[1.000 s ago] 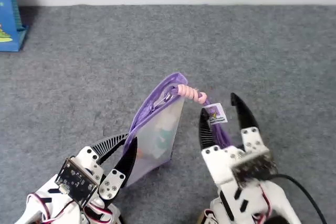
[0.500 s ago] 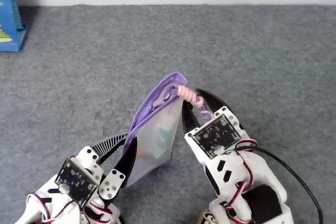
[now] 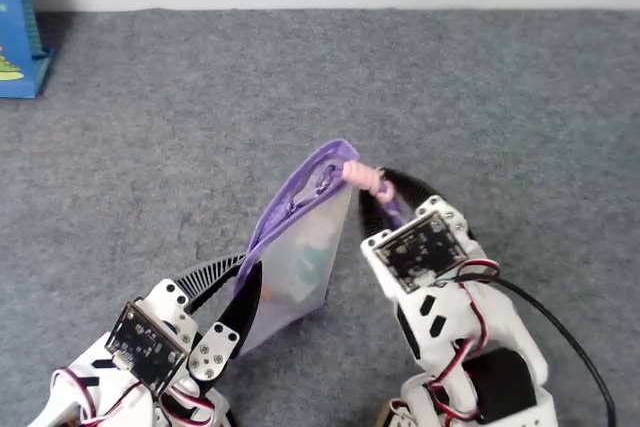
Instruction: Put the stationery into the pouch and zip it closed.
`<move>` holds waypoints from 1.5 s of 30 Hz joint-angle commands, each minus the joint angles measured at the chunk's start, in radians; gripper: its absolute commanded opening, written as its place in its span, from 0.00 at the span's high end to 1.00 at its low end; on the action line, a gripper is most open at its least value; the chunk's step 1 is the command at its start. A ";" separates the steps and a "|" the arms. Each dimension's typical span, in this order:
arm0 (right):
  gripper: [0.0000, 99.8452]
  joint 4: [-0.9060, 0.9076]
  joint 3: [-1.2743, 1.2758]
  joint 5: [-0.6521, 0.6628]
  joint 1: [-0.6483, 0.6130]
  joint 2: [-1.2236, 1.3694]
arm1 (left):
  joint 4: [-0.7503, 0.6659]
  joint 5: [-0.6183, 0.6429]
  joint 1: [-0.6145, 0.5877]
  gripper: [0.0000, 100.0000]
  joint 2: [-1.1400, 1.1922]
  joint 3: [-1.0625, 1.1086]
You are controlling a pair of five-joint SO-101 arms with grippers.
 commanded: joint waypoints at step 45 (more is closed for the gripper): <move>0.78 0.381 -0.239 -0.130 -0.283 -0.245 | 0.014 -0.014 0.003 0.99 -0.012 -0.094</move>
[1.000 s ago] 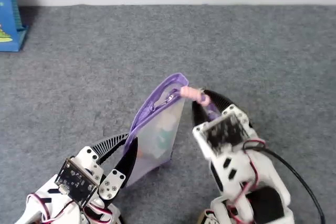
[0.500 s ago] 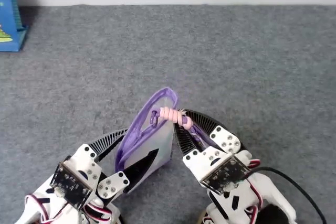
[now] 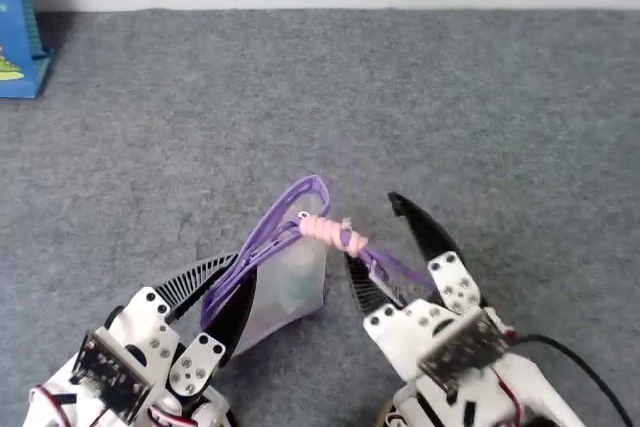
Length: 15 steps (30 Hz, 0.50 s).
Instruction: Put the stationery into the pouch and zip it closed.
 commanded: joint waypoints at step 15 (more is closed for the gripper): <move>0.78 0.206 -0.404 -0.152 -0.260 0.298 | 0.018 -0.058 0.002 0.99 -0.009 0.022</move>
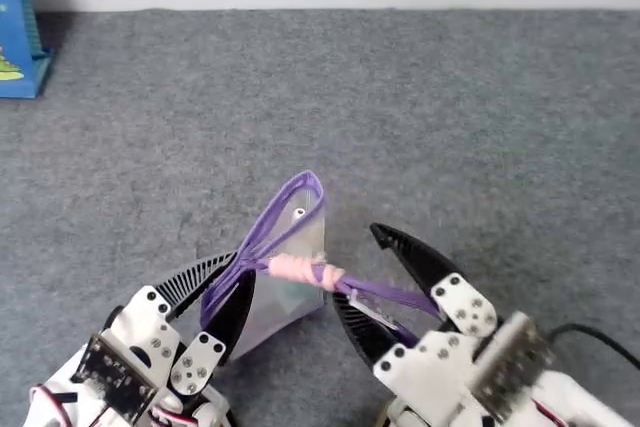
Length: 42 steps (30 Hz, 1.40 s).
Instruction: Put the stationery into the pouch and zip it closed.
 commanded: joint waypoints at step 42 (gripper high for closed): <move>0.61 0.214 -0.100 -0.175 -0.200 0.085 | 0.063 -0.052 0.002 0.99 -0.006 0.010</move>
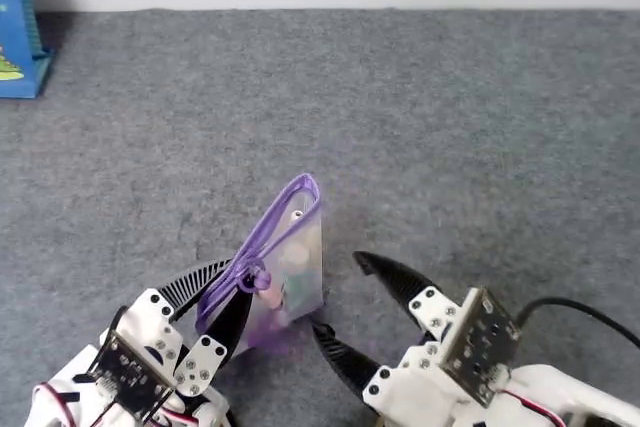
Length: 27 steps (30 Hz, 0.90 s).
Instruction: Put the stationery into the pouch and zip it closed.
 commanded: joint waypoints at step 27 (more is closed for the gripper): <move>0.70 -0.286 0.118 -0.058 -0.079 0.266 | 0.008 -0.006 0.005 0.99 -0.006 0.004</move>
